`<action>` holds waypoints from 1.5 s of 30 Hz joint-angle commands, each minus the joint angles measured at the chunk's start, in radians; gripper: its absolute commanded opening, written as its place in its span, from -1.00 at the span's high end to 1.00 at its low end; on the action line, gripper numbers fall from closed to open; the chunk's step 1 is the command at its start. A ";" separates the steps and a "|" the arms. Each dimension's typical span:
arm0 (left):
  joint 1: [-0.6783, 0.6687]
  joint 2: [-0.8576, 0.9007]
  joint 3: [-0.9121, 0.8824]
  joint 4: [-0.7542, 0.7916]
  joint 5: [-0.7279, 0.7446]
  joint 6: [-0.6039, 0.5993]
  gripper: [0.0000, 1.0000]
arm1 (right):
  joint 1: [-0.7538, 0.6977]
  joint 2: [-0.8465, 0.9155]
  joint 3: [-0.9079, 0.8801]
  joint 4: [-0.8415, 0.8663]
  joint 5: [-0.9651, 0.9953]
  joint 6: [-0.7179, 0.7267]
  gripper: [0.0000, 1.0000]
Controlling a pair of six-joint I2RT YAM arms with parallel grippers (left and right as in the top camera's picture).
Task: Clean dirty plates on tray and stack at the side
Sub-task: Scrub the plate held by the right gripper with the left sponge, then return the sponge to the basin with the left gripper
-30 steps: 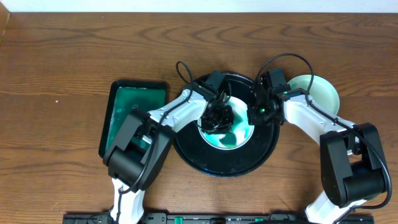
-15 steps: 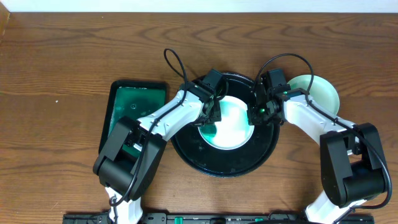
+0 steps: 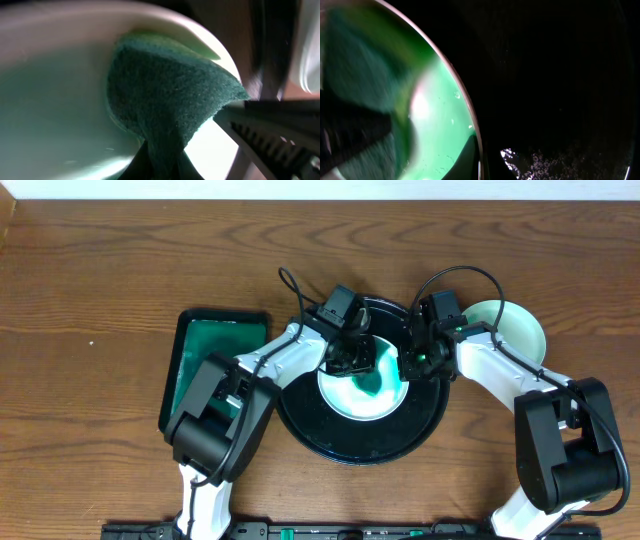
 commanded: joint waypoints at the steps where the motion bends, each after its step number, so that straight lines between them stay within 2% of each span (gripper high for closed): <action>1: -0.049 0.047 -0.008 -0.015 0.201 0.013 0.85 | 0.003 0.026 -0.014 -0.004 0.025 -0.008 0.98; 4: -0.050 0.047 -0.008 -0.068 0.200 0.012 0.86 | 0.003 0.026 -0.014 -0.006 0.025 -0.008 0.98; 7: -0.035 0.047 -0.008 -0.134 0.098 -0.006 0.86 | 0.003 0.026 -0.014 -0.005 0.025 -0.008 0.98; 12: 0.013 0.024 -0.008 -0.317 -0.271 -0.148 0.86 | 0.003 0.026 -0.014 -0.006 0.025 -0.008 0.98; 19: 0.044 -0.121 -0.008 -0.399 -0.599 -0.140 0.86 | 0.003 0.026 -0.014 -0.006 0.025 -0.008 0.99; 22: 0.049 -0.212 -0.007 -0.396 -0.599 -0.071 0.85 | 0.003 0.026 -0.014 -0.006 0.025 -0.012 0.98; 29: 0.119 -0.497 -0.007 -0.436 -0.512 -0.035 0.86 | 0.003 0.026 -0.014 -0.006 0.026 -0.032 0.98; 32: 0.199 -0.607 -0.008 -0.482 -0.547 0.031 0.85 | 0.003 0.026 -0.014 0.000 0.048 -0.038 0.98; 33: 0.238 -0.636 -0.008 -0.519 -0.605 0.035 0.85 | 0.003 0.026 -0.014 0.011 0.066 -0.038 0.98; 37: 0.380 -0.649 -0.035 -0.612 -0.755 0.036 0.86 | 0.003 0.026 -0.014 0.050 0.080 -0.039 0.98; 45: 0.542 -0.499 -0.176 -0.539 -0.722 0.062 0.85 | 0.034 0.018 0.010 0.015 0.089 -0.031 0.97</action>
